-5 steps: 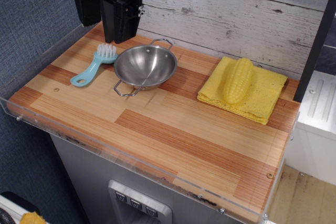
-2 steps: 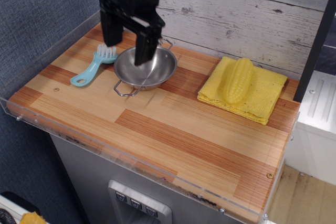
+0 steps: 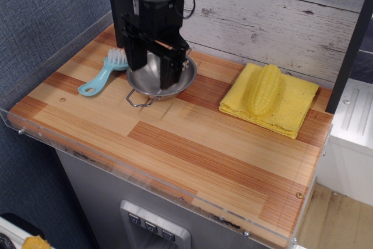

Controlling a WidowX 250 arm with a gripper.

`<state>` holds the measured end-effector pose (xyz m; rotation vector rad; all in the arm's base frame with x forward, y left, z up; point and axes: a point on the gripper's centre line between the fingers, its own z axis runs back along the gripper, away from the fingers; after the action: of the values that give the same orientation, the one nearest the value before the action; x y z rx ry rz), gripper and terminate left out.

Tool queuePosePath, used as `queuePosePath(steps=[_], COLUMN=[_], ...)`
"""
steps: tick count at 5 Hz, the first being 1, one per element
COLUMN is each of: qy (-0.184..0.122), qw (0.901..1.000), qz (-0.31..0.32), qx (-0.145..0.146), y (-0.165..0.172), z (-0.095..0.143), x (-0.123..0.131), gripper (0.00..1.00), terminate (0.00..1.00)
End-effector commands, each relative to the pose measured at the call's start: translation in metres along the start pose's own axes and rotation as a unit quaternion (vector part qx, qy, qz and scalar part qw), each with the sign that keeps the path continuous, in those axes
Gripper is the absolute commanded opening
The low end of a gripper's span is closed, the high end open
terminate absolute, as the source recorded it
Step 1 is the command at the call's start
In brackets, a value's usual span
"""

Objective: Move the metal bowl from the back of the table to the front right corner.

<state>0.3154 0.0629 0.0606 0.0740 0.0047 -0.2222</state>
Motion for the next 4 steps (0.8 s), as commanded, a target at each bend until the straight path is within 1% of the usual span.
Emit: queuePosePath(steps=[1,2,3,4], qy=[-0.039,-0.063,-0.089,-0.087], qw=[0.9992,0.9980,0.9956,0.9947], qz=[0.009,0.001,-0.023,-0.055], qx=[-0.004,-0.001,0.014,0.002], y=[-0.010,-0.015,-0.028,-0.035], z=[-0.003,-0.007,-0.016,-0.032], x=[0.010,0.016,0.025,0.029], gripper=[1.00,1.00,1.00,1.00], terminate=[0.00,0.00,0.00,0.00])
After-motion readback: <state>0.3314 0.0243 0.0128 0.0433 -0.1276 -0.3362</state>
